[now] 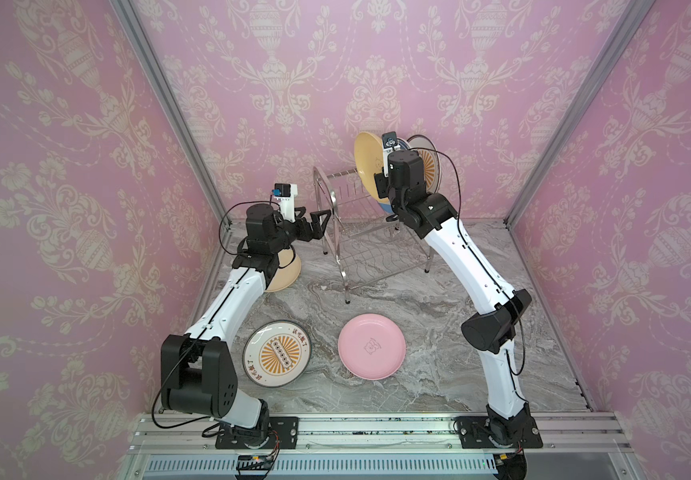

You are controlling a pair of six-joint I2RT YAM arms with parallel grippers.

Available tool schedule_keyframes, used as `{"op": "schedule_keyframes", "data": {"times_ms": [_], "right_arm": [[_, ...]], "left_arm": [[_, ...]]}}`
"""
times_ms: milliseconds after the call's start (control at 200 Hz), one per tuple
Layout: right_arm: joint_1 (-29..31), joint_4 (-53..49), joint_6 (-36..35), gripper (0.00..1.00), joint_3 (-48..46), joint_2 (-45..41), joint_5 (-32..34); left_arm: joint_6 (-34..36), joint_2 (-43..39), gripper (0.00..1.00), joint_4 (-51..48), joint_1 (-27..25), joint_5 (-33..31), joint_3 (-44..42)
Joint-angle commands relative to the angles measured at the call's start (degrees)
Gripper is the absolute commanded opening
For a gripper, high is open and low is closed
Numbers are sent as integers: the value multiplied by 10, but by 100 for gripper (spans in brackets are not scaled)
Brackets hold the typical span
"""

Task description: Load the plates into the dish rack

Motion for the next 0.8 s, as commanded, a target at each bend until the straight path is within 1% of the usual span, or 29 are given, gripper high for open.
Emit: {"op": "schedule_keyframes", "data": {"times_ms": [0,175,340,565,671,791], "right_arm": [[-7,-45,7,0,-26,6,-3],[-8,-40,11,0,-67,-10,-2],[-11,-20,5,0,-114,-28,-8],[-17,-17,-16,0,-119,-32,-21],[-19,-25,-15,3,-122,-33,-26],[-19,-32,-7,2,-130,-34,-23]], "left_arm": [[16,1,99,-14,2,-1,12],[34,-4,99,-34,3,-5,17],[32,8,99,-35,2,-2,24],[30,23,99,-30,2,-9,33],[33,25,99,-33,2,-14,34],[35,31,99,-40,2,-12,37]]}}
